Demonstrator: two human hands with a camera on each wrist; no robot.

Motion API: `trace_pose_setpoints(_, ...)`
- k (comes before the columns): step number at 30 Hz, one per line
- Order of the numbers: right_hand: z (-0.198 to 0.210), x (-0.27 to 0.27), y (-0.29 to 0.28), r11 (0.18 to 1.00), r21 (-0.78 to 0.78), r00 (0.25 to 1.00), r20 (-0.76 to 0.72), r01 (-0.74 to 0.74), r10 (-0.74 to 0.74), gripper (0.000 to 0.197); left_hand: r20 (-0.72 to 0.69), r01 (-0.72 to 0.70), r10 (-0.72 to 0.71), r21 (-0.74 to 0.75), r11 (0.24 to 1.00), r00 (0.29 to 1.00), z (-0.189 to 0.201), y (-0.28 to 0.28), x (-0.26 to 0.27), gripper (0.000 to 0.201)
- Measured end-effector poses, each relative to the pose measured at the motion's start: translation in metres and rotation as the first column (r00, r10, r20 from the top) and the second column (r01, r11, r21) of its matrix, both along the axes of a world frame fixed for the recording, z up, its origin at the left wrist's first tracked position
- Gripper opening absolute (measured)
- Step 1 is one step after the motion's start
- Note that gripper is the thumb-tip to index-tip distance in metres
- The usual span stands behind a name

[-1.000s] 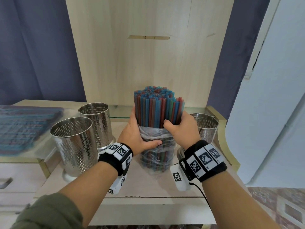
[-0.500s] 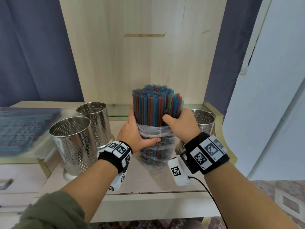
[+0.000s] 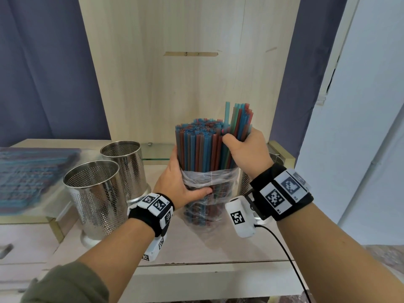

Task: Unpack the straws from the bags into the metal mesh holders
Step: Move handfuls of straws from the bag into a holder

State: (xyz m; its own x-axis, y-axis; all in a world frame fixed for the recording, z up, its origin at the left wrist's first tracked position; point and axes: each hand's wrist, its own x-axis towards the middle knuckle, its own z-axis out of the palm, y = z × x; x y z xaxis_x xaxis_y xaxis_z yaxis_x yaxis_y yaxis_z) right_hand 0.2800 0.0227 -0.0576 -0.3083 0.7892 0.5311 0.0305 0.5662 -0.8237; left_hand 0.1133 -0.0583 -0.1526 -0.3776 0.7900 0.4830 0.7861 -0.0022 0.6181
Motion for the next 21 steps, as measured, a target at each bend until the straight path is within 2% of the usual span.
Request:
trace_pose_setpoints(5, 0.007, -0.003, 0.004, 0.995, -0.092, 0.999, -0.040, -0.037, 0.033, 0.002, 0.013, 0.012, -0.011, -0.011, 1.000, 1.000, -0.001, 0.000, -0.002, 0.138)
trace_pose_setpoints(8, 0.013, -0.004, 0.007, 0.992, -0.118, 0.998, -0.037, -0.053, 0.049, 0.013, 0.014, 0.016, -0.016, 0.006, 1.000, 1.000, 0.000, 0.000, -0.002, 0.137)
trace_pose_setpoints(13, 0.022, -0.004, 0.015, 0.989, -0.141, 0.998, -0.062, -0.037, 0.029, 0.017, 0.007, 0.012, -0.012, 0.018, 1.000, 1.000, 0.001, 0.000, -0.001, 0.137)
trace_pose_setpoints(17, 0.028, -0.009, 0.021, 0.972, -0.214, 0.990, -0.119, -0.100, 0.076, 0.015, 0.008, 0.023, -0.024, 0.026, 0.999, 1.000, 0.001, -0.001, 0.000, 0.135)
trace_pose_setpoints(21, 0.032, -0.013, 0.020, 0.937, -0.294, 0.978, -0.149, -0.188, 0.150, 0.016, -0.008, 0.090, -0.090, 0.061, 0.994, 0.996, 0.001, -0.003, -0.002, 0.125)
